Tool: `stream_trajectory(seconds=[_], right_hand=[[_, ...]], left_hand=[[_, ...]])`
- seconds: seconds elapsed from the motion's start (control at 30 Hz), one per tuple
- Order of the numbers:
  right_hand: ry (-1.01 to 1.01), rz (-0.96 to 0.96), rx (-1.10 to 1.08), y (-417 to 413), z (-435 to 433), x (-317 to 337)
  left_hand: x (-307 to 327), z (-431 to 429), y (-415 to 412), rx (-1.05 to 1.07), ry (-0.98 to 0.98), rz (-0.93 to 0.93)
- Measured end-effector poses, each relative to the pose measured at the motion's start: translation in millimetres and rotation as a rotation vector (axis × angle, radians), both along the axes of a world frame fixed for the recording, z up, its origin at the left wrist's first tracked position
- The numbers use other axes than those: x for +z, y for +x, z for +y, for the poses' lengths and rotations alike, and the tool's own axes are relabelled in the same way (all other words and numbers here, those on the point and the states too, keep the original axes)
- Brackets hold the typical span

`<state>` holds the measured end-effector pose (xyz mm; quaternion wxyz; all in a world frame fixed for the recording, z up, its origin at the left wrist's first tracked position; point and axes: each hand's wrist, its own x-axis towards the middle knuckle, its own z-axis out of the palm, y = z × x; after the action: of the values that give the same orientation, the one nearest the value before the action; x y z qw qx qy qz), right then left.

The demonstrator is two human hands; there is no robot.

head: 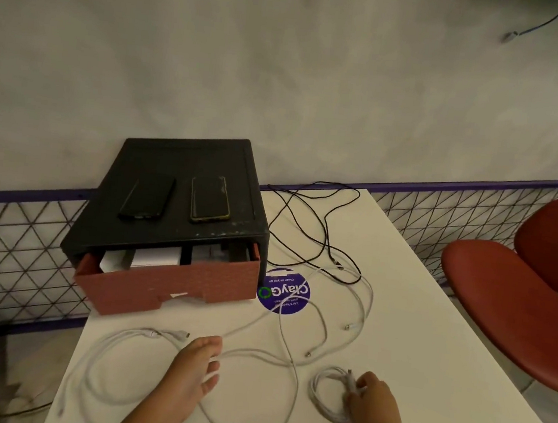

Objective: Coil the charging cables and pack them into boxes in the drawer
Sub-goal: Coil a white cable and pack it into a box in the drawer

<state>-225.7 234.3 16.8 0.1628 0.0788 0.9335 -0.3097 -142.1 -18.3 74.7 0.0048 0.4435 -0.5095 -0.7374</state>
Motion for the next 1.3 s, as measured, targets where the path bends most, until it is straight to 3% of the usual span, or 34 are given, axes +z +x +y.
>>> stream_trajectory(seconds=[0.1, 0.2, 0.43, 0.53, 0.67, 0.8, 0.93, 1.17, 1.3], right_hand=[[0.013, 0.025, -0.035, -0.1, -1.6, 1.7], [0.035, 0.124, -0.035, -2.3, -12.4, 19.3], [-0.250, 0.214, 0.072, -7.2, -92.6, 51.3], [-0.446, 0.128, 0.104, -5.6, -136.7, 59.3], [-0.775, -0.211, 0.017, -3.2, -191.2, 76.6], [-0.916, -0.440, -0.076, -4.8, -231.6, 83.9], [-1.014, -0.542, -0.210, -7.1, -269.6, 76.8], [-1.326, -0.688, -0.505, -10.4, -309.5, 72.7], [-1.320, -0.659, -0.533, -5.5, -314.3, 73.1]], left_hand=[[2.1, -15.6, 7.1, 0.025, -0.027, 0.005], [5.1, -36.4, 10.4, 0.001, -0.190, 0.012], [32.3, -92.7, -0.3, -0.192, -1.025, 0.023], [44.8, -118.5, -10.3, -0.262, -1.285, 0.017], [47.4, -159.7, -24.3, -0.417, -1.536, -0.019], [41.3, -192.8, -35.8, -0.540, -1.652, -0.027], [34.6, -214.0, -50.4, -0.536, -1.796, 0.103], [31.2, -218.0, -60.0, -0.401, -1.705, 0.219], [32.2, -217.3, -60.4, -0.372, -1.686, 0.236]])
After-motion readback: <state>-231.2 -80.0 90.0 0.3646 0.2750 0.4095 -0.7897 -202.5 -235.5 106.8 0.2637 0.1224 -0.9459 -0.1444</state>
